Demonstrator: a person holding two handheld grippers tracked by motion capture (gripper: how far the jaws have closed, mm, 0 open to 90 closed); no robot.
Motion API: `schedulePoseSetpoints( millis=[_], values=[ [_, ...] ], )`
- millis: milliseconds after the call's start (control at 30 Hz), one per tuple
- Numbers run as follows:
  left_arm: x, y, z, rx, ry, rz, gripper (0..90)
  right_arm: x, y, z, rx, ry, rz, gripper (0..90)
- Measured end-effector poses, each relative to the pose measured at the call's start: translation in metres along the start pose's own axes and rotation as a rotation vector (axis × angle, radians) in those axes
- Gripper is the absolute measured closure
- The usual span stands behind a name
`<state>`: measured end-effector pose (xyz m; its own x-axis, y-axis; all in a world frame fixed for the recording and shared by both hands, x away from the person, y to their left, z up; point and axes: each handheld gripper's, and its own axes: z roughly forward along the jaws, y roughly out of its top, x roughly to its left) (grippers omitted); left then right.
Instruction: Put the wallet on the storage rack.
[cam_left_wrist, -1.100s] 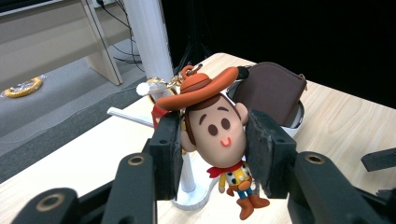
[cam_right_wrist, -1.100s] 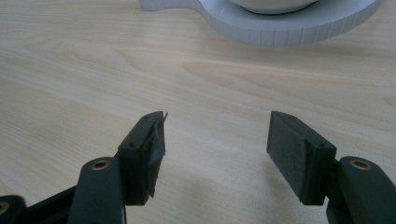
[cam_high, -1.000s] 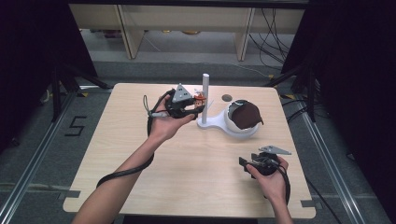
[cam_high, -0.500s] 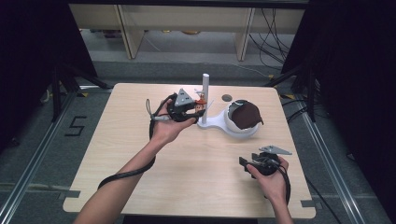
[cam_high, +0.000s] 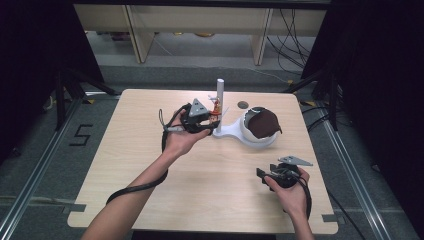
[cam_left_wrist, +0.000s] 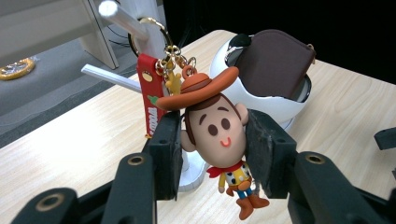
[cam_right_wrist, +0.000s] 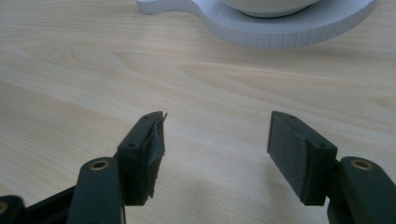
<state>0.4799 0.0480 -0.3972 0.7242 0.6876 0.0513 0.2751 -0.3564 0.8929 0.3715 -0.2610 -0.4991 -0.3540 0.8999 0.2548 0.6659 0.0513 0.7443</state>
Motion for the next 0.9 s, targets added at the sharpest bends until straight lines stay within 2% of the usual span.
schedulePoseSetpoints(
  millis=[167, 200, 233, 267, 300, 333, 400, 433, 467, 533, 567, 600, 767, 800, 900],
  values=[
    [0.001, -0.004, 0.003, 0.011, -0.002, -0.008, 57.0, 0.0, 0.0, 0.0, 0.0, 0.001, -0.001, 37.4],
    [0.001, -0.004, 0.003, 0.019, 0.002, -0.008, 56.9, -0.003, 0.001, -0.001, -0.004, -0.012, -0.044, 37.4],
    [0.001, -0.005, 0.004, 0.019, 0.0, -0.012, 56.9, 0.0, 0.0, 0.0, -0.003, -0.01, -0.008, 37.4],
    [0.002, -0.006, 0.005, 0.023, -0.001, -0.011, 56.9, 0.0, 0.0, 0.0, -0.001, -0.014, -0.007, 37.4],
    [0.003, -0.007, 0.004, 0.044, 0.003, 0.006, 56.8, -0.003, 0.001, 0.001, -0.006, -0.01, -0.042, 37.4],
    [0.002, -0.008, 0.006, 0.034, 0.002, -0.01, 56.8, -0.003, 0.001, 0.001, -0.006, -0.011, -0.042, 37.4],
    [0.003, -0.01, 0.007, 0.044, 0.003, -0.003, 56.7, -0.003, 0.001, 0.0, -0.005, -0.003, -0.038, 37.4],
    [0.003, -0.011, 0.008, 0.056, 0.004, -0.007, 56.6, -0.003, 0.001, 0.0, -0.005, -0.003, -0.038, 37.4],
    [0.002, -0.012, 0.009, 0.047, 0.002, -0.023, 56.5, -0.003, 0.001, -0.001, -0.004, 0.0, -0.037, 37.4],
    [0.004, -0.013, 0.01, 0.066, -0.003, -0.006, 56.3, -0.003, 0.001, -0.001, -0.007, 0.004, -0.034, 37.4],
    [0.005, -0.014, 0.01, 0.072, 0.001, -0.006, 56.2, -0.004, 0.001, -0.001, -0.008, -0.005, -0.048, 37.4],
    [0.005, -0.015, 0.01, 0.073, 0.003, -0.01, 56.1, 0.001, 0.0, -0.002, 0.002, -0.002, 0.007, 37.4],
    [0.008, -0.015, 0.007, 0.081, 0.008, -0.016, 55.1, 0.0, 0.0, -0.001, 0.007, -0.007, -0.005, 37.4],
    [0.008, -0.015, 0.006, 0.084, 0.006, -0.021, 53.9, -0.003, 0.0, 0.0, -0.005, -0.009, -0.039, 37.4],
    [0.009, -0.017, 0.004, 0.085, 0.005, -0.02, 49.5, -0.002, 0.001, -0.002, 0.003, -0.008, -0.041, 37.4]
  ],
)
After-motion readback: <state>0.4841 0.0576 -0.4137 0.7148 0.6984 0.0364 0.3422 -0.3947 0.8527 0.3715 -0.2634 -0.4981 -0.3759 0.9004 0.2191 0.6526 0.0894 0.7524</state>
